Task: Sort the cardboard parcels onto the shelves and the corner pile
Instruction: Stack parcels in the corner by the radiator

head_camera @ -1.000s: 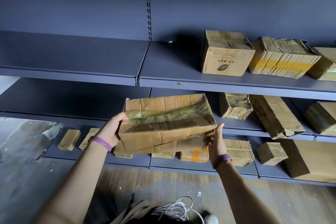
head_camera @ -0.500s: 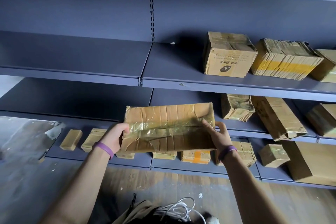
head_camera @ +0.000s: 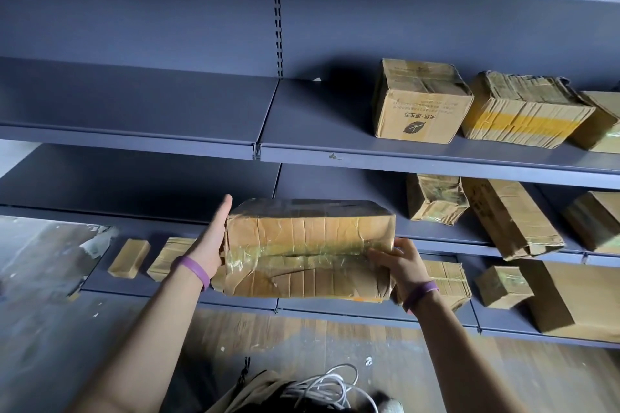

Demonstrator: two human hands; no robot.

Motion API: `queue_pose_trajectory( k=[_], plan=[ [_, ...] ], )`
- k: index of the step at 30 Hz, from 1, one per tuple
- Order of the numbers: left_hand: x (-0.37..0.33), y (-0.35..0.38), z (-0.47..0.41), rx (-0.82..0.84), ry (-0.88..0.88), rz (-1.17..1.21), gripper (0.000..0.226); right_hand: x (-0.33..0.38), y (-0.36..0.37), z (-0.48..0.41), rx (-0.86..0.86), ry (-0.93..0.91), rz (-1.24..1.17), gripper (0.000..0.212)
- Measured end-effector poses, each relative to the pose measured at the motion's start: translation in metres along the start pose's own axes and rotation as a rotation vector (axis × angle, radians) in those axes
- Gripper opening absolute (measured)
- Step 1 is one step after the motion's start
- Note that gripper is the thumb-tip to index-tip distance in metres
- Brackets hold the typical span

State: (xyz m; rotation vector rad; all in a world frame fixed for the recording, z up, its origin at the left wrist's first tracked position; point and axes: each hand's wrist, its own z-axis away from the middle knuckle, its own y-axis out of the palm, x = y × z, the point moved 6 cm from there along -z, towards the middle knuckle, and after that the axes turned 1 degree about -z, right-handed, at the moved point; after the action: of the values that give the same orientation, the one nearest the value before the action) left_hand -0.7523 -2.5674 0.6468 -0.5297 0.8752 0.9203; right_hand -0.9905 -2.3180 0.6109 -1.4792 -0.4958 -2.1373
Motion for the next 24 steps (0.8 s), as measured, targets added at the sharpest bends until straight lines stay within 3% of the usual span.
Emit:
queue_pose_trajectory(
  k=[3, 5, 7, 11, 17, 20, 23, 24],
  plan=[
    [-0.003, 0.001, 0.000, -0.006, 0.017, -0.001, 0.082, 0.005, 0.008, 0.003, 0.090, -0.061, 0.025, 0.029],
    [0.000, -0.005, -0.005, -0.027, 0.019, -0.002, 0.076, 0.007, 0.013, 0.005, 0.144, -0.073, 0.001, 0.072],
    [0.008, -0.012, -0.017, -0.028, 0.024, -0.001, 0.070, 0.005, 0.017, 0.007, 0.198, -0.057, -0.044, 0.092],
    [0.017, -0.021, -0.024, -0.030, 0.031, -0.054, 0.062, -0.005, 0.016, 0.004, 0.182, 0.070, -0.154, 0.088],
    [0.020, -0.021, -0.012, 0.000, 0.001, -0.025, 0.090, 0.002, 0.012, -0.001, 0.067, 0.109, -0.192, 0.096],
    [0.020, -0.017, -0.002, 0.050, -0.005, -0.013, 0.042, 0.009, 0.006, -0.004, -0.020, 0.080, -0.105, 0.077],
    [0.024, -0.019, -0.005, 0.063, 0.022, -0.126, 0.028, 0.014, 0.005, -0.006, -0.059, 0.035, 0.041, 0.102],
    [0.025, -0.020, -0.005, 0.057, 0.026, -0.182, 0.029, 0.015, 0.004, -0.007, -0.062, 0.022, 0.051, 0.095]
  ],
)
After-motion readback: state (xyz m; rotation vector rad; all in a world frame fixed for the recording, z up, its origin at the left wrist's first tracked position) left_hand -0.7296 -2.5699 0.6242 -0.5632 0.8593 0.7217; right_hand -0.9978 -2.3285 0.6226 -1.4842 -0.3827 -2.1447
